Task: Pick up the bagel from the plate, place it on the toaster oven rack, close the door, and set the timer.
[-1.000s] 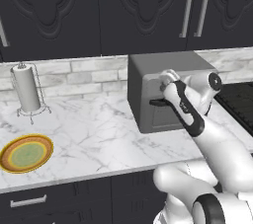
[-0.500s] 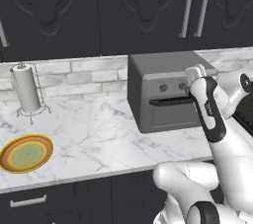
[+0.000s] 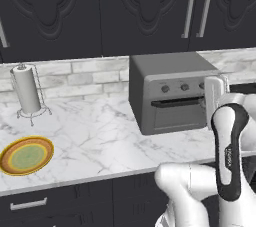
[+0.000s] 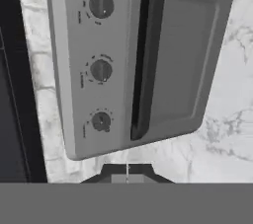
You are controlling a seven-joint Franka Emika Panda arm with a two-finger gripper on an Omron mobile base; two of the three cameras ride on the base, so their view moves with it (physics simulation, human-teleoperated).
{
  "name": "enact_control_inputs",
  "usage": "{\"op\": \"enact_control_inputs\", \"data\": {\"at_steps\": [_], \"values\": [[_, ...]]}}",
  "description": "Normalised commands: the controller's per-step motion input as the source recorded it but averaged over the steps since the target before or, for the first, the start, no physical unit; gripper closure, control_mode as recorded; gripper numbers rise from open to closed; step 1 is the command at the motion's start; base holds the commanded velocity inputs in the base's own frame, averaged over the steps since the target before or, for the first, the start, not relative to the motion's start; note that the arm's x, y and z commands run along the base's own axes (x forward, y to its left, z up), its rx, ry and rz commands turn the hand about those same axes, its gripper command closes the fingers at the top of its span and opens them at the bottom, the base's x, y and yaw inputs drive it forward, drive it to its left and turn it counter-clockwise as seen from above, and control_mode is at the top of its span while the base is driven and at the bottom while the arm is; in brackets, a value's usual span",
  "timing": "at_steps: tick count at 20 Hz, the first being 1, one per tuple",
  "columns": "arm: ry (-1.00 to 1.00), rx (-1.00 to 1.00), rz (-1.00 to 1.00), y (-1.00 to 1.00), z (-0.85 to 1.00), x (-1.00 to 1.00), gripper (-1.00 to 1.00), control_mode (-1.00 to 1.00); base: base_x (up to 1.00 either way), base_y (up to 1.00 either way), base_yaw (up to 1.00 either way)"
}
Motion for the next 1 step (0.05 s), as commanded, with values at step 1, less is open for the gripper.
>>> {"op": "enact_control_inputs", "data": {"at_steps": [1], "values": [[0.0, -0.1, 0.13, 0.46, 0.43, -1.0, 1.0, -1.0, 0.0, 0.0, 0.0]]}}
